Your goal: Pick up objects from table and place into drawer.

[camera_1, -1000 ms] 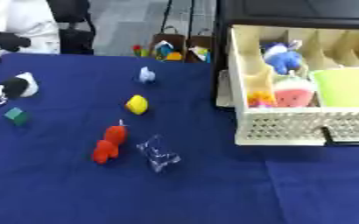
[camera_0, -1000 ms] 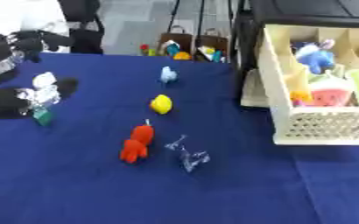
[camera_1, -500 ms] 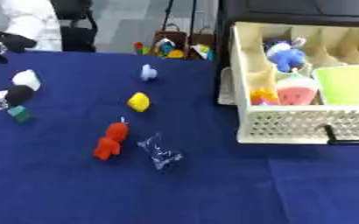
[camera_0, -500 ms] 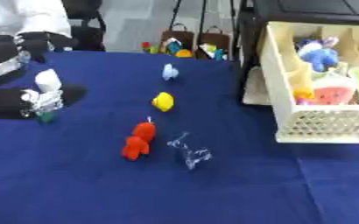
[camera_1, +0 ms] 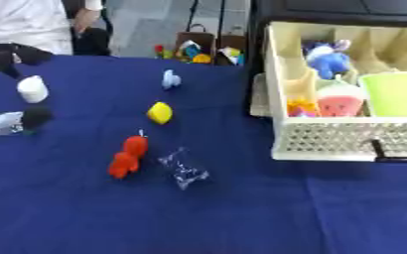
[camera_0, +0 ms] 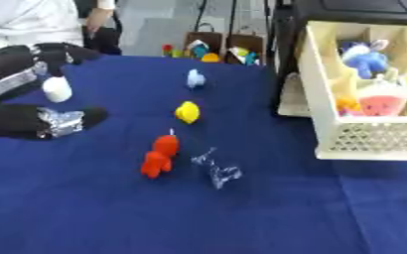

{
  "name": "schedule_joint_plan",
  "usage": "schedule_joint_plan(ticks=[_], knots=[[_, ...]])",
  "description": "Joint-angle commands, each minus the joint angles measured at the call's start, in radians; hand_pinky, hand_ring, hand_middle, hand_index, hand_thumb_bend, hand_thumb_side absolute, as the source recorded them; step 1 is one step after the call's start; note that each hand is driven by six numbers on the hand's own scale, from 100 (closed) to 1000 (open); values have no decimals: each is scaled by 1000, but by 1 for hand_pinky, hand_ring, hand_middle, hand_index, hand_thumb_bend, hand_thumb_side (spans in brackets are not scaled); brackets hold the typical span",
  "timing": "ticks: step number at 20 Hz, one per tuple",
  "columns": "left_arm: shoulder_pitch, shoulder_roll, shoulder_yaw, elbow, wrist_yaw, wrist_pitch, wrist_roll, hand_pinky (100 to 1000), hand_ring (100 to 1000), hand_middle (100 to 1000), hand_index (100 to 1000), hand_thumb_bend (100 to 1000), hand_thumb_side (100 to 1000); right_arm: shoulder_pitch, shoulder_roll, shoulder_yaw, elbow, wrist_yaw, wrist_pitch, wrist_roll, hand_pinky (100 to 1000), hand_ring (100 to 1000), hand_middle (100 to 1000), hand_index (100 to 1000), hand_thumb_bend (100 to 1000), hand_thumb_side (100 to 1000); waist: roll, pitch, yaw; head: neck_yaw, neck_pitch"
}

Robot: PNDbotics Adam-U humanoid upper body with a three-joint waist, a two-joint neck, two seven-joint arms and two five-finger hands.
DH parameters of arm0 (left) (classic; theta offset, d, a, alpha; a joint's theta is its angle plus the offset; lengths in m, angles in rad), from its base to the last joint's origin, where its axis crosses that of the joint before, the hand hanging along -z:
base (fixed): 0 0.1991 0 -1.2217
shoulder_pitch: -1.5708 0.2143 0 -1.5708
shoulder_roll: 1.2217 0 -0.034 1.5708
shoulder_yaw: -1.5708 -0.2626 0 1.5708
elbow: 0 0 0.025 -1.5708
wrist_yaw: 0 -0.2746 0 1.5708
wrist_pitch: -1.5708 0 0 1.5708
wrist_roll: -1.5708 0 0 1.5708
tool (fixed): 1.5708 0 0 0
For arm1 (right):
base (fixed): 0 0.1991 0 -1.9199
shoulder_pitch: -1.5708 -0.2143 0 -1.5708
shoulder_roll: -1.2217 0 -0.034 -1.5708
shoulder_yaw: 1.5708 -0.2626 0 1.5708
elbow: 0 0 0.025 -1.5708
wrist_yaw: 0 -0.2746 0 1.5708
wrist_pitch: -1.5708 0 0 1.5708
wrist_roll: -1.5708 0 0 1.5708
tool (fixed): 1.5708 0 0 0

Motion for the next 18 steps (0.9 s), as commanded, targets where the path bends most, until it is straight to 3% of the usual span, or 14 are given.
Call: schedule_joint_plan(ticks=[1,8,11,15,18], knots=[[-26,41,-10,-13,8,34,-14,823,938,928,1000,620,981,-13,-31,-4,-15,-11,1,2,772,801,776,832,100,1000,1,-25,-1,3,9],[-76,43,-118,-13,-7,134,-13,762,879,872,997,696,993,-19,-30,3,-15,-16,4,6,773,801,774,832,100,1000,5,-30,0,2,7],[-97,42,-162,-13,-6,158,-43,753,872,865,996,653,1000,-22,-30,5,-15,-19,4,9,774,801,774,832,100,1000,7,-32,-1,-7,8],[-115,35,-208,-13,-20,208,-90,742,864,860,997,668,999,-26,-29,8,-15,-22,4,13,775,801,774,832,100,1000,9,-31,-4,-20,9],[-132,24,-246,3,-45,244,-126,729,848,843,992,638,962,-29,-29,10,-15,-25,3,15,775,801,773,832,100,1000,10,-30,-7,-22,7]])
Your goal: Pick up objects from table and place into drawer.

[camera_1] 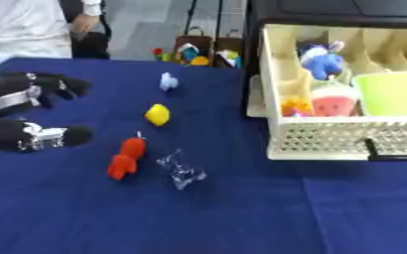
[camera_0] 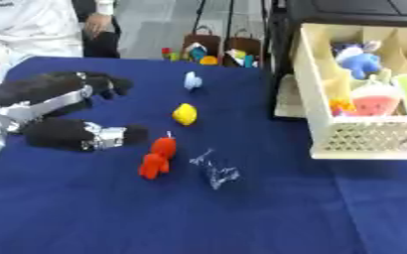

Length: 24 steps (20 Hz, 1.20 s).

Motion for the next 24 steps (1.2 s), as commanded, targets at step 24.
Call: schedule_joint_plan(ticks=[24], knots=[[-123,-120,-170,355,-248,-11,-26,657,776,776,933,639,958,-25,-22,3,-15,-27,-4,11,777,801,770,833,100,1000,14,-8,-22,9,-8]])
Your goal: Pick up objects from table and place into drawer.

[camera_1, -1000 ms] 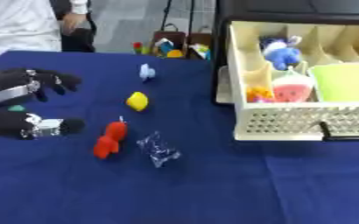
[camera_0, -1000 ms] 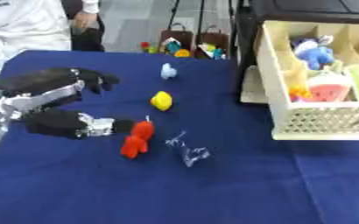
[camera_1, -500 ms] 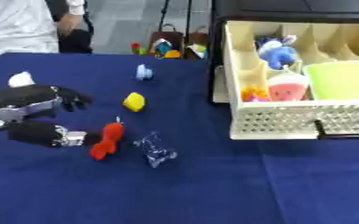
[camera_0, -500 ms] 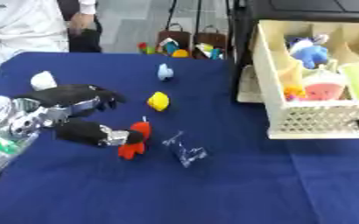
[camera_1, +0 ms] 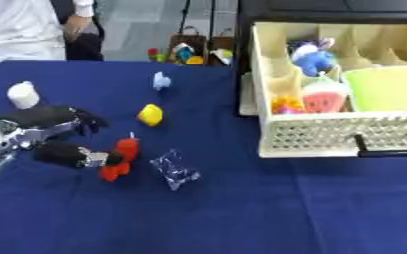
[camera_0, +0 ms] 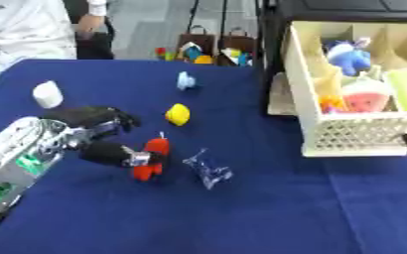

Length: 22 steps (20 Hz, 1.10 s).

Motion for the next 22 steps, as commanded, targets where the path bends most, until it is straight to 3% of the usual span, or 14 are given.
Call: schedule_joint_plan(ticks=[1,14,22], knots=[[-23,-1,-2,31,-20,-12,3,656,773,774,931,638,957,-16,-22,-8,-15,-5,0,0,777,801,770,833,100,1000,1,-14,-3,3,-8],[-46,-45,-30,118,-74,-53,26,630,738,721,849,625,942,-16,-18,-7,-15,-11,1,0,779,800,769,834,100,1000,0,-7,-8,11,-15],[-47,-59,-34,158,-96,-61,38,588,685,653,800,534,935,-14,-18,-9,-15,-12,1,-6,780,800,768,835,100,1000,0,-4,-11,13,-18]])
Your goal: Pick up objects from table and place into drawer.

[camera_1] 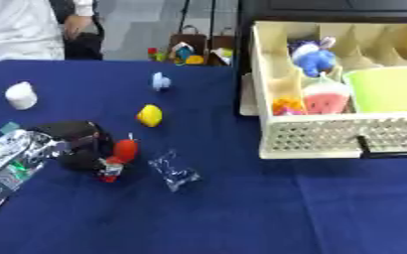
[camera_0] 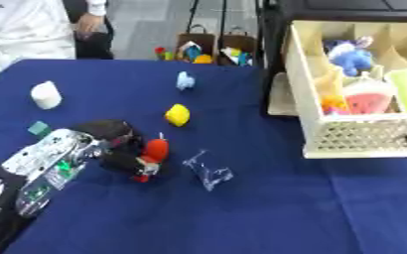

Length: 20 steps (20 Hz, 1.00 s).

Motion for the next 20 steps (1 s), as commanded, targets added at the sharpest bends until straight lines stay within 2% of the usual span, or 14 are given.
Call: schedule_joint_plan(ticks=[1,6,9,11,15,19,20], knots=[[-12,9,3,12,-12,-4,4,585,680,647,797,520,933,-13,-18,-10,-15,-7,0,-5,780,800,768,835,100,1000,0,-14,-1,4,-9],[-10,0,2,37,-18,-8,4,566,661,627,785,471,903,-14,-18,-11,-15,-7,-1,-8,780,800,768,835,100,1000,-1,-13,-3,6,-11],[-11,-4,1,43,-22,-9,9,541,639,606,768,364,857,-13,-18,-11,-15,-8,-1,-9,780,800,768,835,100,1000,-1,-12,-3,6,-12],[-12,-6,0,47,-27,-8,11,528,628,596,760,332,827,-12,-18,-11,-15,-8,-1,-10,780,800,768,836,100,1000,-1,-12,-3,7,-13],[-14,-12,-1,58,-38,-9,13,498,602,570,738,312,788,-10,-17,-13,-15,-8,-1,-13,780,800,768,836,100,1000,-2,-12,-4,9,-13],[-18,-18,3,68,-49,-8,29,449,566,531,702,224,755,-7,-18,-14,-15,-7,-1,-16,780,800,767,836,100,1000,-2,-12,-3,9,-14],[-18,-20,3,71,-52,-7,34,448,565,531,702,237,755,-6,-18,-15,-15,-7,-1,-16,780,799,767,836,100,1000,-3,-11,-3,9,-15]])
